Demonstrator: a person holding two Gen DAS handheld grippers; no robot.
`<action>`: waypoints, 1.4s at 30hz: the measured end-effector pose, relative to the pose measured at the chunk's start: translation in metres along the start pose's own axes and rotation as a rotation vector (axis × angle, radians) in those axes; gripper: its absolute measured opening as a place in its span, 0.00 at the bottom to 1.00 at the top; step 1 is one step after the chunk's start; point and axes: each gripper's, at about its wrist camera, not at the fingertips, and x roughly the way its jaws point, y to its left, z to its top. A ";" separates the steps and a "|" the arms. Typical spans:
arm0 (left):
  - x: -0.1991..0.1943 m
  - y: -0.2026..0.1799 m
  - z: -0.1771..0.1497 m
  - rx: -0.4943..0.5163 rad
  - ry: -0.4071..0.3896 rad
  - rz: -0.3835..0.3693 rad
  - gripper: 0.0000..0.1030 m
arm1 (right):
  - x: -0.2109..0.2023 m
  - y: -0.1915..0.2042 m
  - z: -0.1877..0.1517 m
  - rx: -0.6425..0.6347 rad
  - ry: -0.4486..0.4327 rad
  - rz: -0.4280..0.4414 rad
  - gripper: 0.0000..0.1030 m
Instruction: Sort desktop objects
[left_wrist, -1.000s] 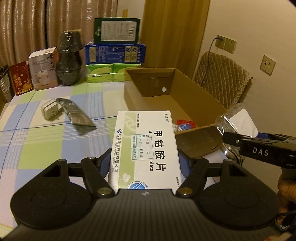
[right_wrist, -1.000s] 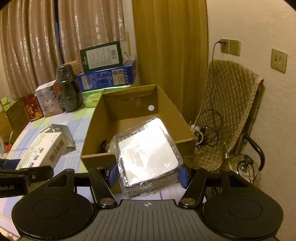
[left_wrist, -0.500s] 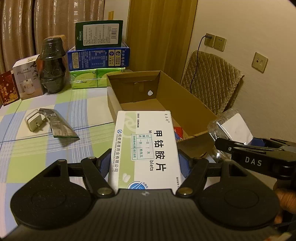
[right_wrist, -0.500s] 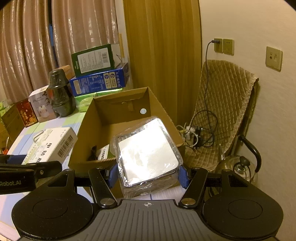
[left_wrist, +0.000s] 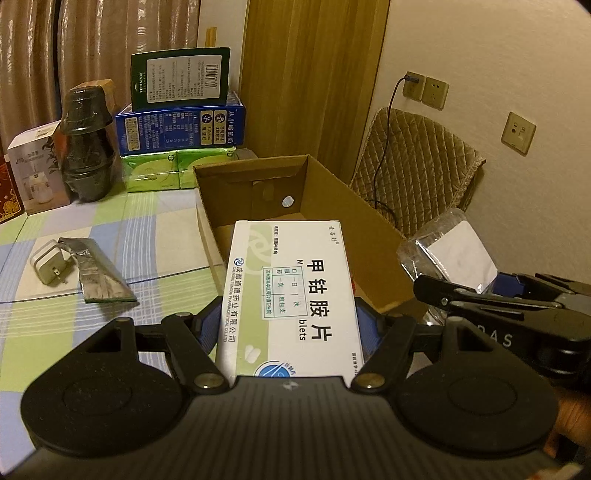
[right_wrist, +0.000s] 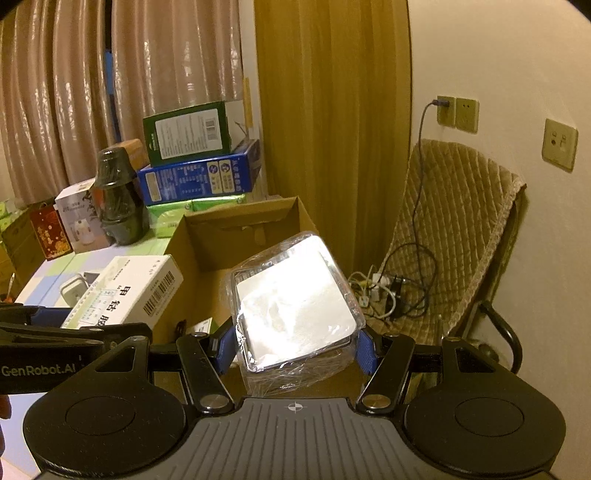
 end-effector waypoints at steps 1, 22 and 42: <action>0.002 0.000 0.002 -0.003 0.001 0.000 0.65 | 0.001 0.000 0.002 -0.002 -0.001 0.000 0.58; 0.026 0.001 0.020 -0.035 0.027 -0.013 0.65 | 0.029 -0.004 0.023 -0.032 0.024 0.009 0.58; 0.057 0.011 0.036 -0.058 0.055 -0.010 0.65 | 0.066 -0.011 0.037 -0.043 0.068 0.006 0.58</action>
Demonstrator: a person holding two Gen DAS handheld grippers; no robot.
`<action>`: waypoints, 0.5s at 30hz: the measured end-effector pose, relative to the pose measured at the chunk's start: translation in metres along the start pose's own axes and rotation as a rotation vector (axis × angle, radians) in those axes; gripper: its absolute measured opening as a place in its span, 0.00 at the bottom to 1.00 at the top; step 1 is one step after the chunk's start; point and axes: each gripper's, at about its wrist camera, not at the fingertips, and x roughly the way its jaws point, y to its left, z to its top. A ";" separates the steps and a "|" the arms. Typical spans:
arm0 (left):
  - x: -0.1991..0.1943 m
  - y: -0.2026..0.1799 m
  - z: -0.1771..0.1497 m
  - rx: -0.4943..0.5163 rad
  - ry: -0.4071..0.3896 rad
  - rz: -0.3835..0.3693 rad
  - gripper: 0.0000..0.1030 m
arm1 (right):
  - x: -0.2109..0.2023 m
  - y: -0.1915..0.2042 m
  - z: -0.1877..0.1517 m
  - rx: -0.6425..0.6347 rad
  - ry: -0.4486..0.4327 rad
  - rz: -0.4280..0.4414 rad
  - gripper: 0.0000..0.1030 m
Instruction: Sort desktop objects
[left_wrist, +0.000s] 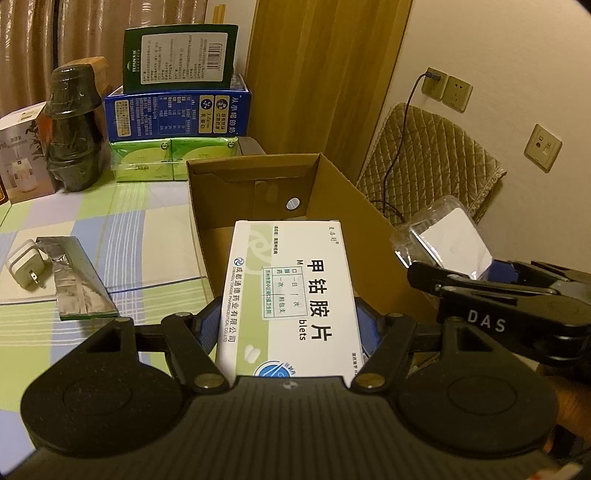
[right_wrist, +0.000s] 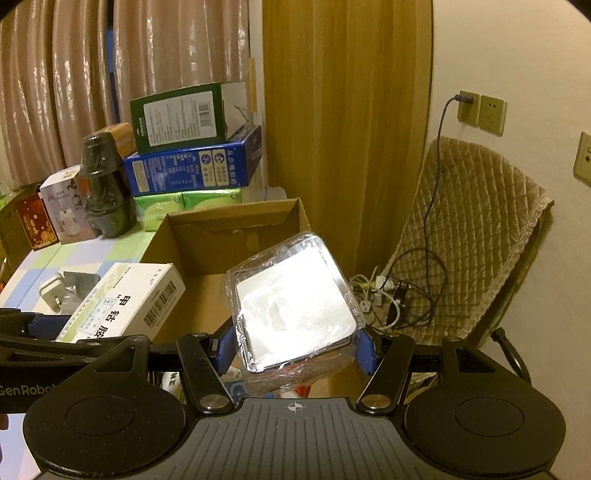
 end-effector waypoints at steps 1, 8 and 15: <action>0.001 -0.001 0.000 0.001 0.001 -0.001 0.65 | 0.001 0.000 0.000 0.001 0.002 0.000 0.58; 0.006 -0.004 0.003 0.006 0.005 -0.005 0.65 | 0.003 -0.001 0.001 0.006 0.009 0.001 0.58; 0.007 -0.005 0.004 0.007 0.007 -0.003 0.65 | 0.005 -0.001 0.002 0.008 0.011 0.003 0.58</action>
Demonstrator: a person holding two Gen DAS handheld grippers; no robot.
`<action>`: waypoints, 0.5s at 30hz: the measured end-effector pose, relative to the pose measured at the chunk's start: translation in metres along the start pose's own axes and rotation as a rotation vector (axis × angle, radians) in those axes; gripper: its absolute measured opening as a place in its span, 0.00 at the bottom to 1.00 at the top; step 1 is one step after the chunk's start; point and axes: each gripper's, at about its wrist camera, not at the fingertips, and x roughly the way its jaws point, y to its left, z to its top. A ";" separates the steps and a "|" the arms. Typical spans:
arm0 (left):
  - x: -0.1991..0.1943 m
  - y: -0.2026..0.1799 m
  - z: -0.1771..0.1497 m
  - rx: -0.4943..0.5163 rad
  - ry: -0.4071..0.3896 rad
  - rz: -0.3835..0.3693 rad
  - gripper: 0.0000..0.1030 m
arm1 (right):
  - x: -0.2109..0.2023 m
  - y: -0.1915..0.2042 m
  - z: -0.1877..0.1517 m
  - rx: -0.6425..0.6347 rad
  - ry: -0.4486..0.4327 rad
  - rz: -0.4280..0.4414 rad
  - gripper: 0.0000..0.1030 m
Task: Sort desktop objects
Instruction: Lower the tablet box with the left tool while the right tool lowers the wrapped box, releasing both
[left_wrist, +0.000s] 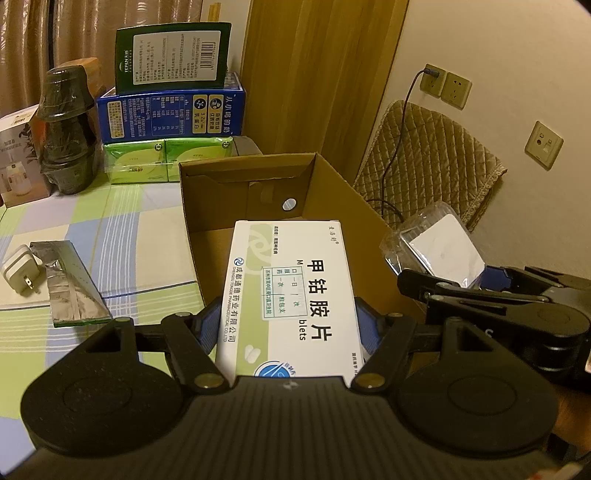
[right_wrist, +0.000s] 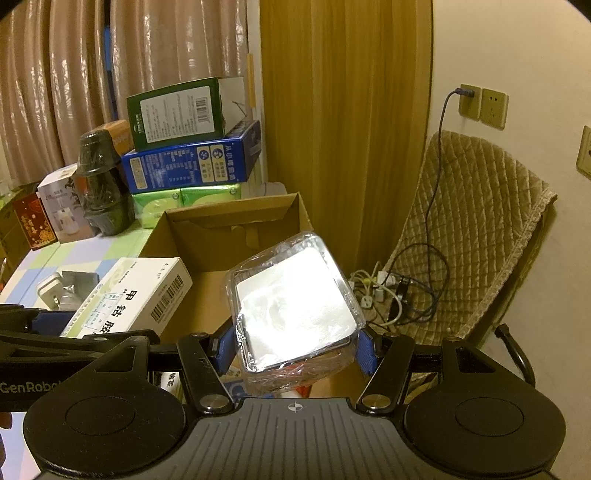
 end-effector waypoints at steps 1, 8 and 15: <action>0.000 0.000 0.000 0.000 0.000 0.000 0.65 | 0.000 0.000 0.000 0.000 0.001 0.000 0.58; 0.003 0.000 0.002 0.004 -0.004 0.001 0.65 | 0.002 0.001 0.001 -0.003 0.004 -0.006 0.58; 0.008 0.000 0.005 0.008 -0.015 0.020 0.66 | 0.003 -0.002 0.000 -0.003 0.008 -0.014 0.58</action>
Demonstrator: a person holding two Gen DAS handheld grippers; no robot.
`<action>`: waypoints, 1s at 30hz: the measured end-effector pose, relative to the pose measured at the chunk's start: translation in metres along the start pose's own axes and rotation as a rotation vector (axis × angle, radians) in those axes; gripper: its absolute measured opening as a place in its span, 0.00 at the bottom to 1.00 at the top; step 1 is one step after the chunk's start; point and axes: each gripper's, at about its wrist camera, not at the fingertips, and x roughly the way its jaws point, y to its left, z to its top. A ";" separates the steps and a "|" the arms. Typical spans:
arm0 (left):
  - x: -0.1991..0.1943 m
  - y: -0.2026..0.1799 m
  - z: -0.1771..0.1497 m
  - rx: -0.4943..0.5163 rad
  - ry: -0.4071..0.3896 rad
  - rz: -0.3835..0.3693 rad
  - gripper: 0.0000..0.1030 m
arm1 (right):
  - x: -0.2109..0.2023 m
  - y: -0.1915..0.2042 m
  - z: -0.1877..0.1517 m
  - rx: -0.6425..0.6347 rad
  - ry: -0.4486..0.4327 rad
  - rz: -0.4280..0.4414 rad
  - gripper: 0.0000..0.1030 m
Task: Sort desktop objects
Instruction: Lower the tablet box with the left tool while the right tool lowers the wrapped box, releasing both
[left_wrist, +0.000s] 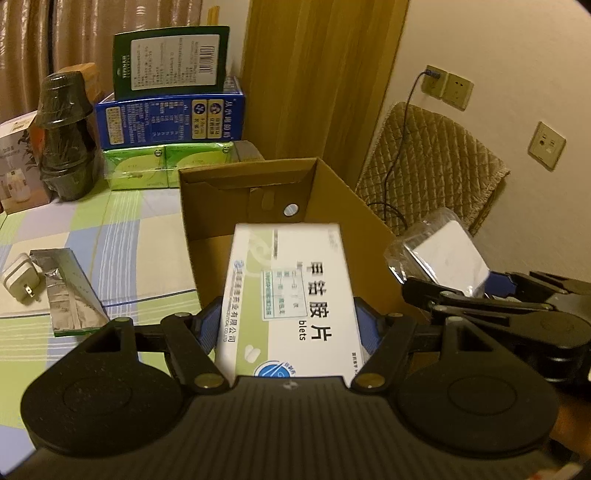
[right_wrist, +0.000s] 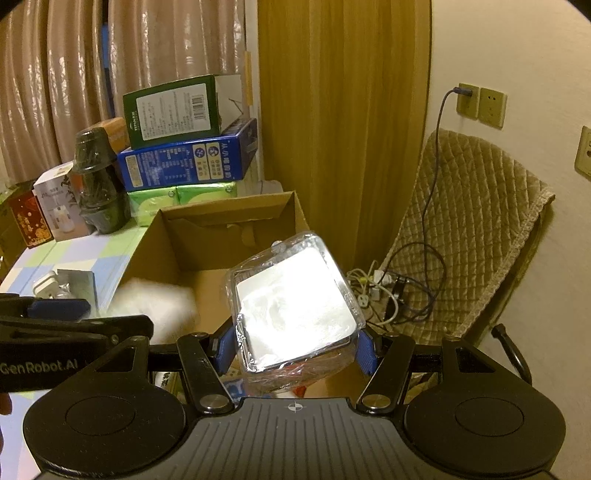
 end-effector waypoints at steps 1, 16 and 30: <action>0.000 0.001 0.000 0.000 -0.003 0.006 0.66 | 0.000 0.000 0.000 0.000 0.001 0.000 0.58; -0.021 0.035 -0.007 -0.037 -0.027 0.066 0.67 | 0.003 0.010 0.010 0.056 -0.029 0.104 0.73; -0.036 0.061 -0.030 -0.077 -0.007 0.104 0.74 | -0.022 0.009 -0.012 0.101 -0.020 0.087 0.84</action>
